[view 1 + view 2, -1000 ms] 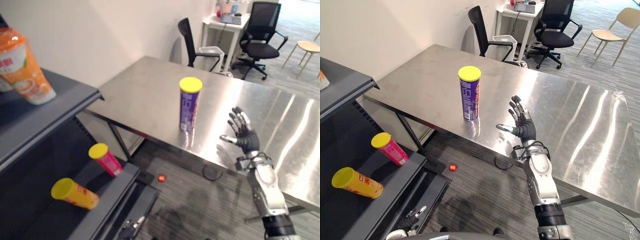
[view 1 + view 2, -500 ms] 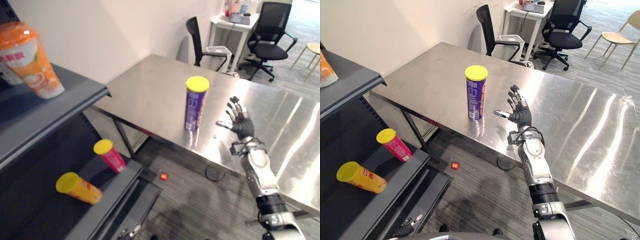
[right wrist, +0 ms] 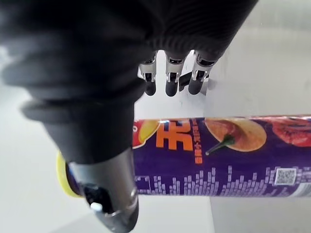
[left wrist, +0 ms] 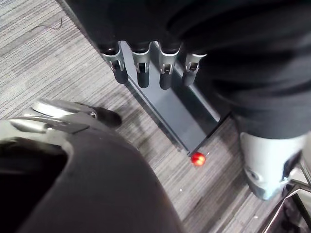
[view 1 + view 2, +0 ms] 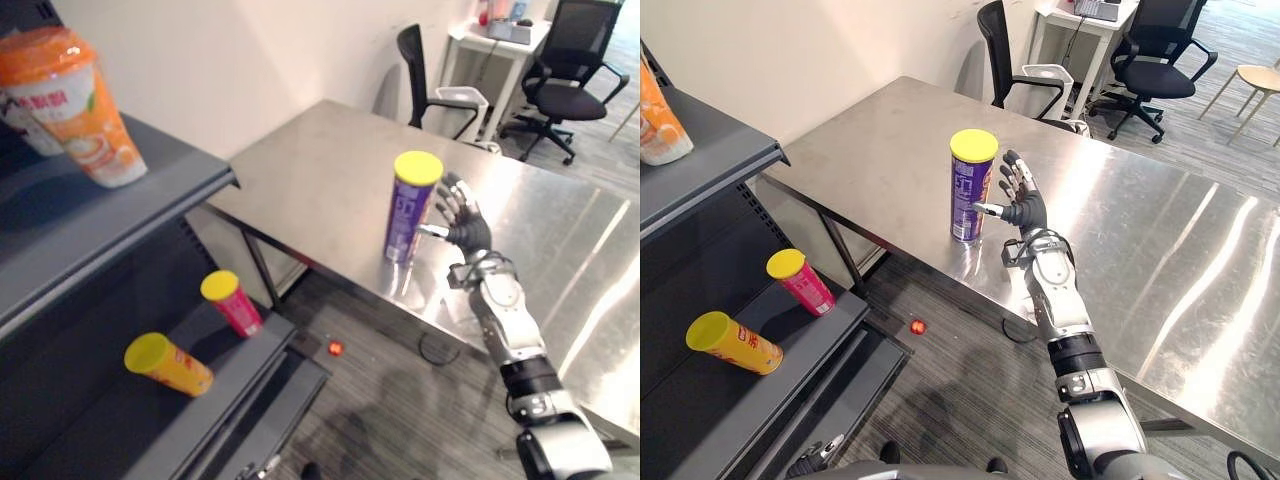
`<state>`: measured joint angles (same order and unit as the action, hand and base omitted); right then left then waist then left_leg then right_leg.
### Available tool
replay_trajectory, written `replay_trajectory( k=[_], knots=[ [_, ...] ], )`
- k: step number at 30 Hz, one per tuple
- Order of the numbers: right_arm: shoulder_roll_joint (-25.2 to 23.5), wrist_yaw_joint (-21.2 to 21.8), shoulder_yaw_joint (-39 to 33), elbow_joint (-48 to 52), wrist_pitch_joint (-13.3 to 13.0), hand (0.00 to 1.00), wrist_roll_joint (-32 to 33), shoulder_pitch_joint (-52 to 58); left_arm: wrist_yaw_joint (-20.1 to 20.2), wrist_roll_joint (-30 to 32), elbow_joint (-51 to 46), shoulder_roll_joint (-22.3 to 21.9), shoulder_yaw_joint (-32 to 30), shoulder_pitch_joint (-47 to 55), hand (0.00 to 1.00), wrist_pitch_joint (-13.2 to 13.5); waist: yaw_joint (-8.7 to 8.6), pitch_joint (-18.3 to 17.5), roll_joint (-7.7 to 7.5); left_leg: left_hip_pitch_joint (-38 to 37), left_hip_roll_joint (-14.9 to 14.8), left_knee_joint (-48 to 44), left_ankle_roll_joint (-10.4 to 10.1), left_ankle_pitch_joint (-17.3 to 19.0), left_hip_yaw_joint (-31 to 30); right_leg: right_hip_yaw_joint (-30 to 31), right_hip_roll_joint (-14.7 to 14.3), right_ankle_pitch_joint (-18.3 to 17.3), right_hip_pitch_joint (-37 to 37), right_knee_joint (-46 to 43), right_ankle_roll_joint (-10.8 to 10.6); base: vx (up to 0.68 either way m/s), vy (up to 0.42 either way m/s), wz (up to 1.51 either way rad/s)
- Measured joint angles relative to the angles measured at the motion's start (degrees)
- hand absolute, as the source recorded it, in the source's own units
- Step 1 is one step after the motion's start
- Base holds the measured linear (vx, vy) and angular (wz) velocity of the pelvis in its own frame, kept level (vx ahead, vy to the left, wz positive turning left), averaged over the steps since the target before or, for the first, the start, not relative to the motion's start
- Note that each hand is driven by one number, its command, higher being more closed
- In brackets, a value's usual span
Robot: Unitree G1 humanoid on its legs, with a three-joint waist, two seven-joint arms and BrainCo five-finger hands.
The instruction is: Put the gum and the chips on the shelf.
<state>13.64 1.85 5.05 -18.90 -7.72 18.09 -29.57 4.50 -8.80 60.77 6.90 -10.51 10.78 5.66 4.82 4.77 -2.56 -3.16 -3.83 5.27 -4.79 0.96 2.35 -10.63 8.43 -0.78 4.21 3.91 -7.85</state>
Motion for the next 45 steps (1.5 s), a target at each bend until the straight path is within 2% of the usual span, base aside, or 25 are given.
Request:
replay_trajectory(
  k=[7,10,11,17,21,27,34,35,38,45],
  knots=[
    [-0.20,-0.34,0.40,-4.25,0.23,0.00,-0.25,-4.08,-0.29,-0.12,-0.36,-0.02,0.03,0.70,0.00,0.00,0.41,1.12,-0.19,0.21,0.18,0.08,0.09,-0.21,-0.58,-0.44,0.12,0.00,0.01,-0.03,0.00,-0.02,-0.006,0.03],
    [-0.15,-0.94,0.36,-6.94,1.18,0.00,-0.67,-6.86,-0.32,-0.15,-0.49,-0.01,0.12,0.65,0.00,0.03,0.38,1.94,-0.20,0.64,0.19,0.09,0.07,-0.43,-1.17,-1.06,0.11,0.00,-0.08,0.01,0.00,-0.01,-0.010,0.09],
    [-0.12,-1.19,0.31,-7.30,1.32,1.00,-0.78,-7.20,-0.32,-0.16,-0.51,0.00,0.13,0.65,0.00,0.03,0.38,2.02,-0.21,0.86,0.21,0.09,0.07,-0.52,-1.41,-1.33,0.11,0.00,-0.12,0.04,0.00,-0.01,-0.016,0.17],
    [0.01,-1.64,-0.08,-13.20,2.29,1.00,-2.49,-12.19,-0.50,-2.35,-1.67,0.01,0.77,0.70,0.00,0.03,1.64,3.05,-0.33,1.24,0.34,0.10,0.10,-0.65,-2.03,-1.99,0.17,0.00,-0.11,0.10,0.00,-0.01,-0.005,0.05],
    [1.12,-1.73,-0.59,-15.58,2.39,1.00,-3.13,-14.75,-0.55,-2.41,-2.06,0.06,1.14,0.69,0.00,0.05,1.77,3.46,-0.45,2.21,0.73,0.10,0.23,-1.13,-3.91,-3.69,0.46,0.00,-0.02,0.10,0.00,-0.02,-0.007,0.26],
    [1.41,-1.57,-0.67,-15.79,2.58,1.00,-4.60,-15.78,-0.61,-2.41,-2.41,0.21,1.16,0.69,0.00,0.07,2.00,3.71,-0.86,3.08,1.19,0.14,0.38,-1.70,-5.60,-5.19,0.87,0.00,0.03,-0.11,0.00,-0.02,-0.002,0.14],
    [1.20,-1.56,-0.64,-14.27,2.82,1.00,-4.45,-15.62,-0.73,-2.33,-2.50,0.21,1.17,0.76,0.00,0.03,1.83,3.73,-0.89,2.97,1.00,0.13,0.34,-1.80,-4.81,-4.61,0.86,0.00,-0.14,-0.10,0.00,-0.02,-0.010,-0.04],
    [1.53,-1.59,-0.66,-9.80,3.61,1.00,-4.06,-15.26,-0.77,-2.27,-2.48,0.26,1.16,0.77,0.00,-0.02,1.64,3.73,-0.89,2.94,0.91,0.12,0.34,-1.80,-4.72,-4.45,0.79,0.01,-0.24,-0.10,0.01,-0.02,-0.015,-0.07],
    [2.47,-1.60,-1.28,-1.06,3.31,1.00,-3.98,-13.58,-0.82,-2.23,-2.49,0.25,1.12,0.78,0.00,-0.02,1.49,3.72,-0.90,2.82,0.71,0.12,0.33,-1.80,-4.60,-4.31,0.64,0.01,-0.23,-0.15,0.01,-0.01,-0.006,-0.02],
    [2.08,-2.16,-6.07,19.59,-0.87,1.00,-2.21,-4.81,-1.01,-1.09,-2.47,0.42,0.96,0.80,0.00,0.05,0.97,3.41,-1.34,1.79,0.37,0.12,0.31,-1.76,-2.95,-2.29,0.71,0.00,-0.67,-1.22,0.01,-0.03,-0.005,-0.12]
  ],
)
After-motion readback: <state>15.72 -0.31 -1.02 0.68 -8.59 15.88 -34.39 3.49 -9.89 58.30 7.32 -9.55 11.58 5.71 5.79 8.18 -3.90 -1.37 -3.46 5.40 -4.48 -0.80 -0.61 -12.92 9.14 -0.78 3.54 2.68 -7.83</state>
